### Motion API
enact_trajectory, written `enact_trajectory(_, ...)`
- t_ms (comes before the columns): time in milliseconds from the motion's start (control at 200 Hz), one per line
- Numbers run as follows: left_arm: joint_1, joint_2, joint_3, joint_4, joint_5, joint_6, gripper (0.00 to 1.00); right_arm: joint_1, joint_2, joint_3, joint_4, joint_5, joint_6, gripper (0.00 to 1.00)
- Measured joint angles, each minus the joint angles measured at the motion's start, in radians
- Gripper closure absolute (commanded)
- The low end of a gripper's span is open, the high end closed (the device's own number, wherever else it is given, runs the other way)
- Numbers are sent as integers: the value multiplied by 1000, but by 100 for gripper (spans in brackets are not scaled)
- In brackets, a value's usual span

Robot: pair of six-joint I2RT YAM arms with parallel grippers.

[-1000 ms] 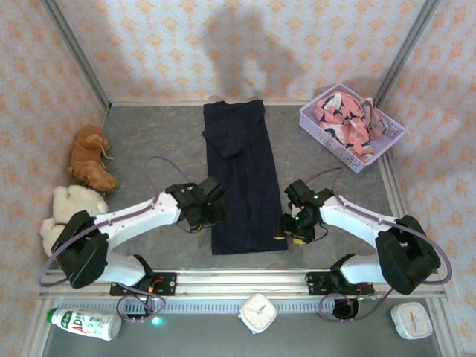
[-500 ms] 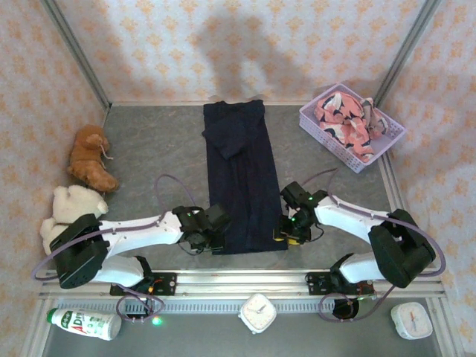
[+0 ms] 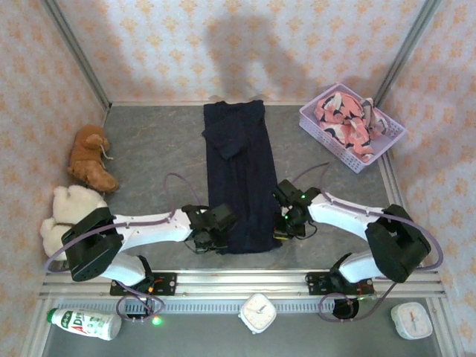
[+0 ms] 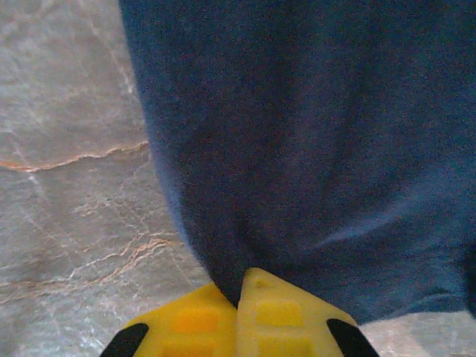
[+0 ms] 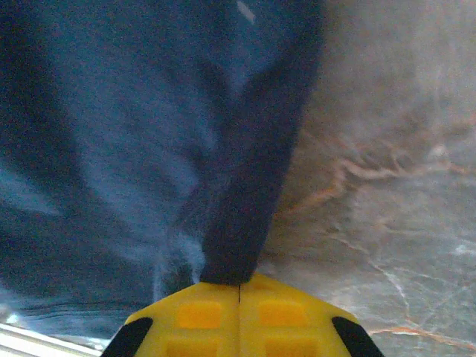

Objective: Fold and stack the mixed laundry pile

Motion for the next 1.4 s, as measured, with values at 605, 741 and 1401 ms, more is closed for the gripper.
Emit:
enact_trajectory(605,277,25,427,-113,-272,106,100,-192,67,413,-3,154,12,100)
enact_trajectory(741,329,101,497,-113,-322,144,100,-234,158,509,28,165,11,100)
enact_trajectory(1401,600,750,1201,-188,-216,369,28,-330,724,1157,0,206,19,41)
